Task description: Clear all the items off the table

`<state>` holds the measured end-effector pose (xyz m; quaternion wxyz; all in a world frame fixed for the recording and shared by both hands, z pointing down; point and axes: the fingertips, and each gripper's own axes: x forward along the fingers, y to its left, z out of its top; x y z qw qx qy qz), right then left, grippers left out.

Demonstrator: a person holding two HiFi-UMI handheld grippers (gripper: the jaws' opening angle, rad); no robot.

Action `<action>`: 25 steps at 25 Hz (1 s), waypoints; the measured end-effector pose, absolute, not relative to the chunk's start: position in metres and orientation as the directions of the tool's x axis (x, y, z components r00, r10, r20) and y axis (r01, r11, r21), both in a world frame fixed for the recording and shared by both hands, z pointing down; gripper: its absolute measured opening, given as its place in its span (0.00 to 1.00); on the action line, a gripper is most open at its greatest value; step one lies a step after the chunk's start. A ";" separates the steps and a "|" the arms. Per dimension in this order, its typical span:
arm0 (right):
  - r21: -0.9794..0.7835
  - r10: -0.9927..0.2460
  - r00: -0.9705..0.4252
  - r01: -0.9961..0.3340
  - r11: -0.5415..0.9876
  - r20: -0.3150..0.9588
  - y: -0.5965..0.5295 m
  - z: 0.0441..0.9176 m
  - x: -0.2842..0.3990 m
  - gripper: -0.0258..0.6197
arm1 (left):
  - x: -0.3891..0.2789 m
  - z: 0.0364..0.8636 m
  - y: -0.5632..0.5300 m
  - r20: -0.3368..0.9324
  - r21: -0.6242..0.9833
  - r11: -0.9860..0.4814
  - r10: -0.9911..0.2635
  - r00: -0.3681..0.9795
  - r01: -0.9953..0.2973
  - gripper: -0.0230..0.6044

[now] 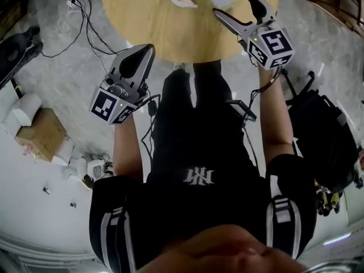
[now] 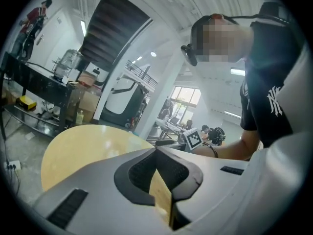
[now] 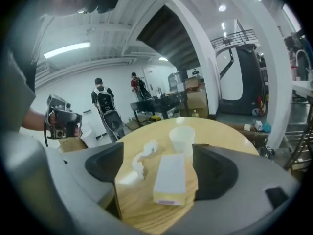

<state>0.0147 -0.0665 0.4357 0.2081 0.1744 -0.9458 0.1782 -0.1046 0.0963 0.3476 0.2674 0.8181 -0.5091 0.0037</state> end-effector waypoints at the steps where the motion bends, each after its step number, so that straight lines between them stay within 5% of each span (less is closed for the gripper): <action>1: -0.256 -0.242 -0.845 -0.397 0.881 0.478 -0.070 0.448 0.011 0.73 | -0.101 0.353 0.092 0.286 0.435 -0.337 -0.827 0.483 -0.835 0.06; 8: -0.189 -0.159 -0.739 -0.364 0.912 0.654 -0.067 0.511 0.000 0.73 | -0.080 0.361 0.063 0.248 0.435 -0.363 -0.831 0.497 -0.824 0.06; 16: -0.112 -0.167 -0.681 -0.346 0.931 0.713 -0.066 0.523 -0.001 0.73 | -0.065 0.382 0.073 0.272 0.434 -0.370 -0.815 0.511 -0.821 0.06; 25: -0.111 -0.149 -0.639 -0.348 0.931 0.754 -0.069 0.539 -0.001 0.60 | -0.055 0.388 0.051 0.244 0.389 -0.375 -0.839 0.487 -0.842 0.06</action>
